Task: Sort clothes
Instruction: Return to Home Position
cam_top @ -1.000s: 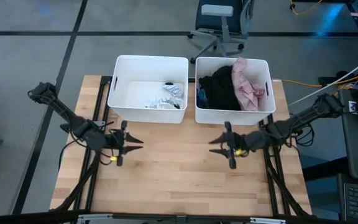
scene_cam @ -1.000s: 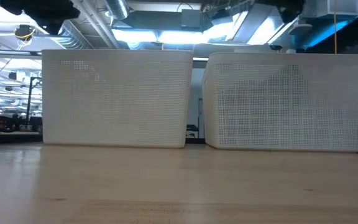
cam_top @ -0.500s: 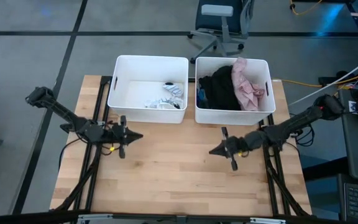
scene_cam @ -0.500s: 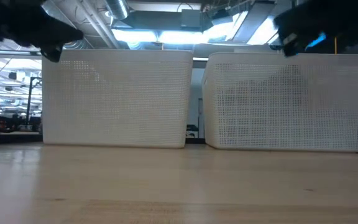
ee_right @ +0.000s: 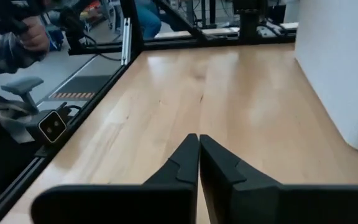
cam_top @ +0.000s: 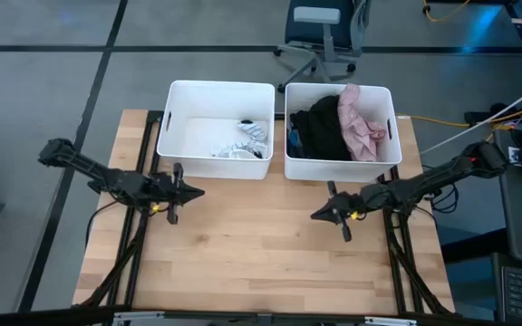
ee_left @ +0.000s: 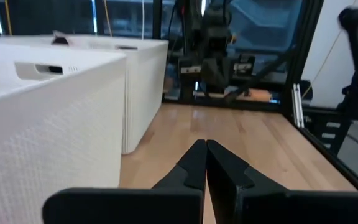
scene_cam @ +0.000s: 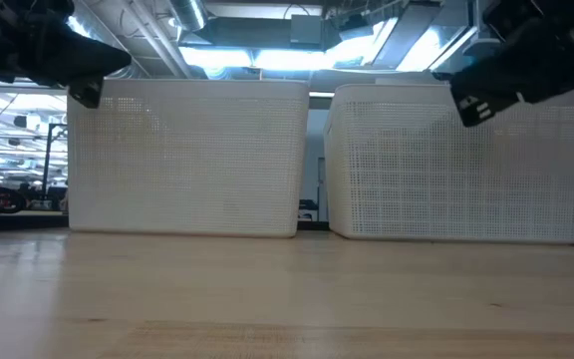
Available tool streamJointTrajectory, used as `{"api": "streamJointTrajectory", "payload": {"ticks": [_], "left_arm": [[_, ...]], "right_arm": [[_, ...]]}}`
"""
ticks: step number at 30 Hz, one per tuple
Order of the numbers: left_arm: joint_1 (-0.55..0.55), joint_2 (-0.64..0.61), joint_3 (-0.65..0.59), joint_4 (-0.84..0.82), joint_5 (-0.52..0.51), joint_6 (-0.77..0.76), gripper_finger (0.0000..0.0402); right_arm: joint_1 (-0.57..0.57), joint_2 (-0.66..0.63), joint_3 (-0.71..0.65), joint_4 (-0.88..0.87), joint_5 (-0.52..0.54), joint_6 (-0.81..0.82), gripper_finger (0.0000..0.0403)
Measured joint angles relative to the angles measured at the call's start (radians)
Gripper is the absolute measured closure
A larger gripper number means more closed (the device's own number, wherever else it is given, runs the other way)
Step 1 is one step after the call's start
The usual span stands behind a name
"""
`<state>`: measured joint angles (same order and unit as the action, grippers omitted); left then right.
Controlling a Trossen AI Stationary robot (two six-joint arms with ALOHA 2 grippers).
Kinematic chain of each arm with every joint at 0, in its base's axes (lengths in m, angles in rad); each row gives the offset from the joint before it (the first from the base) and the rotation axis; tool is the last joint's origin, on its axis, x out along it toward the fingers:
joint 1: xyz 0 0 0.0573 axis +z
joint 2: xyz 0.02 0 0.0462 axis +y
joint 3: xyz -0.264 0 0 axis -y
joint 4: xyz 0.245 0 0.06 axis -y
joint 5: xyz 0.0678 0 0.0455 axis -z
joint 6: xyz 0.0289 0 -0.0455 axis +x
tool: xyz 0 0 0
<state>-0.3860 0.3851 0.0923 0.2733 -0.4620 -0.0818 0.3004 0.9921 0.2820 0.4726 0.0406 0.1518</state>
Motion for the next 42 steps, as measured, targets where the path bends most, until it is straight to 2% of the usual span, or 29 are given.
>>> {"api": "streamJointTrajectory", "payload": {"ticks": [7, 15, 18, 21, 23, 25, 29, 31, 38, 42], "left_arm": [[0.001, -0.134, -0.082, -0.004, 0.000, 0.003, 0.0399], [0.003, -0.236, -0.082, -0.084, -0.023, 0.005, 0.0399], [0.003, -0.264, -0.082, -0.113, -0.042, 0.021, 0.0400], [0.003, -0.295, -0.082, -0.158, -0.111, 0.034, 0.0401], [0.004, -0.321, -0.082, -0.181, -0.125, 0.043, 0.0400], [0.004, -0.352, -0.082, -0.205, -0.096, 0.053, 0.0401], [0.019, -0.381, -0.082, -0.206, 0.091, 0.072, 0.0401], [0.040, -0.381, -0.083, -0.220, 0.152, 0.067, 0.0401], [0.175, -0.381, -0.083, -0.220, 0.163, 0.095, 0.0401], [0.238, -0.381, -0.083, -0.225, 0.231, 0.077, 0.0401]], "right_arm": [[0.000, -0.218, -0.110, 0.000, 0.010, 0.000, 0.0387], [0.000, -0.532, -0.252, -0.050, 0.068, -0.002, 0.0386], [0.000, -0.647, -0.270, -0.120, 0.076, 0.000, 0.0386], [0.000, -0.733, -0.270, -0.212, 0.078, 0.000, 0.0386], [0.000, -0.783, -0.270, -0.247, 0.053, -0.001, 0.0386], [0.000, -0.836, -0.270, -0.283, 0.012, -0.008, 0.0386], [0.000, -0.941, -0.271, -0.387, -0.025, -0.019, 0.0386], [0.000, -0.993, -0.271, -0.433, -0.026, -0.019, 0.0386], [0.000, -0.983, -0.271, -0.449, -0.008, -0.033, 0.0386], [0.000, -0.983, -0.272, -0.450, -0.008, -0.029, 0.0386]]}}
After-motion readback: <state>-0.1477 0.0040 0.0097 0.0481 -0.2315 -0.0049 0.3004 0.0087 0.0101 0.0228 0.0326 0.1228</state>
